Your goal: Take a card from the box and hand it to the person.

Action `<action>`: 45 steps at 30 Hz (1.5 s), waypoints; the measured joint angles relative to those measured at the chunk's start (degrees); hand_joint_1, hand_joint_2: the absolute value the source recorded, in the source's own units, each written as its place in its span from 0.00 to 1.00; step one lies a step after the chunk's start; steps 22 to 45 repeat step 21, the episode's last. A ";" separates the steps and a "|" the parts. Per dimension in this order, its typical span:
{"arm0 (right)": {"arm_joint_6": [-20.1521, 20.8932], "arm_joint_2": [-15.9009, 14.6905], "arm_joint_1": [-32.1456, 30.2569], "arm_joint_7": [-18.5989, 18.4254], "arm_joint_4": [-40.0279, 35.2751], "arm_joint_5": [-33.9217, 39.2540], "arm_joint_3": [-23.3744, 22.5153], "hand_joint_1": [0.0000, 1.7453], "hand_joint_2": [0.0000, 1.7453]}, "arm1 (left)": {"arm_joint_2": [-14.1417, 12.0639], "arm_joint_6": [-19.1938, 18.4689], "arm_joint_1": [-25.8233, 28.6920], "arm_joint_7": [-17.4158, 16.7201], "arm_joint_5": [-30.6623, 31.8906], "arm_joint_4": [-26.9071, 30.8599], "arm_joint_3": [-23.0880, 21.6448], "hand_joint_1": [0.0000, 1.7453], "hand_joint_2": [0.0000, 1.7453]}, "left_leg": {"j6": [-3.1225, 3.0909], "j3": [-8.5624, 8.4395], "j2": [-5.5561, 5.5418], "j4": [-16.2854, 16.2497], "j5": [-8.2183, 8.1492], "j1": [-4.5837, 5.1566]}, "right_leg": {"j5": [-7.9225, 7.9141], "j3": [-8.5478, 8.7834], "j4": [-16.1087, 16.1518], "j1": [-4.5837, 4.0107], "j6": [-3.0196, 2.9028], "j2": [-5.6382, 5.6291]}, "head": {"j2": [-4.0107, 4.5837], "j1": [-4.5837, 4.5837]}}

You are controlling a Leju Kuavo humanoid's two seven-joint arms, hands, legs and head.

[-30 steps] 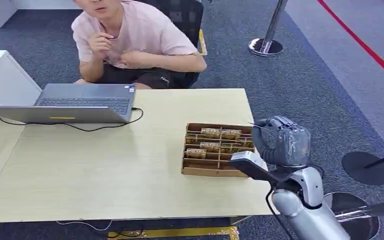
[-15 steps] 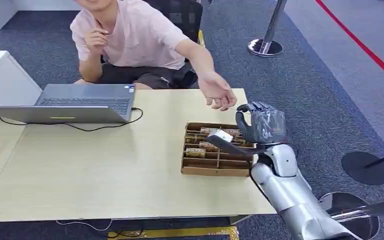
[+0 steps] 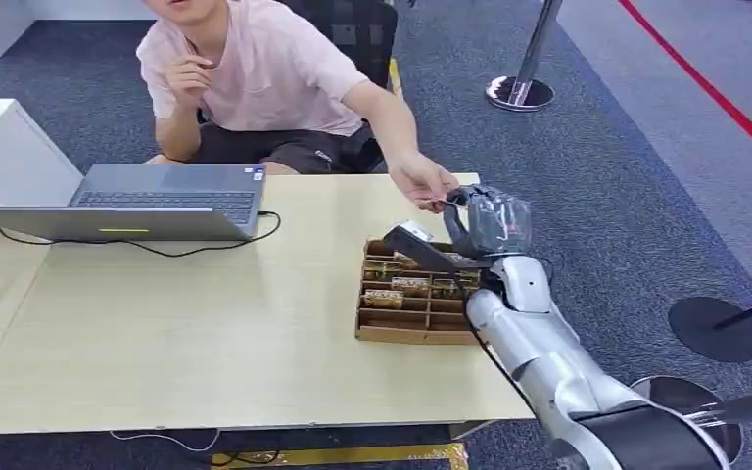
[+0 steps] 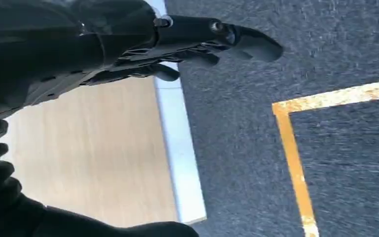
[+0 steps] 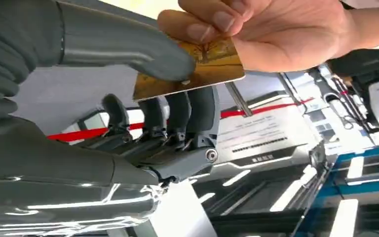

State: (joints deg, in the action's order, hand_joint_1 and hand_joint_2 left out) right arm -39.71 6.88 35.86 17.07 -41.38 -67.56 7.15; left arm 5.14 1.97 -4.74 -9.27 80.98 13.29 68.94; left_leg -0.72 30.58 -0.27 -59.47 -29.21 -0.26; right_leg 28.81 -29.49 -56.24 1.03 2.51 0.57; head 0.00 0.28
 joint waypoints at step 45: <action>7.75 -1.86 4.23 0.30 6.76 18.92 -1.12 0.00 1.00 | -0.42 1.09 0.01 0.15 -0.02 0.02 0.00 0.00 0.00 | -0.02 0.01 -0.01 -0.03 0.03 0.01 | -0.04 -0.05 0.01 0.01 0.01 0.01 | 0.00 0.00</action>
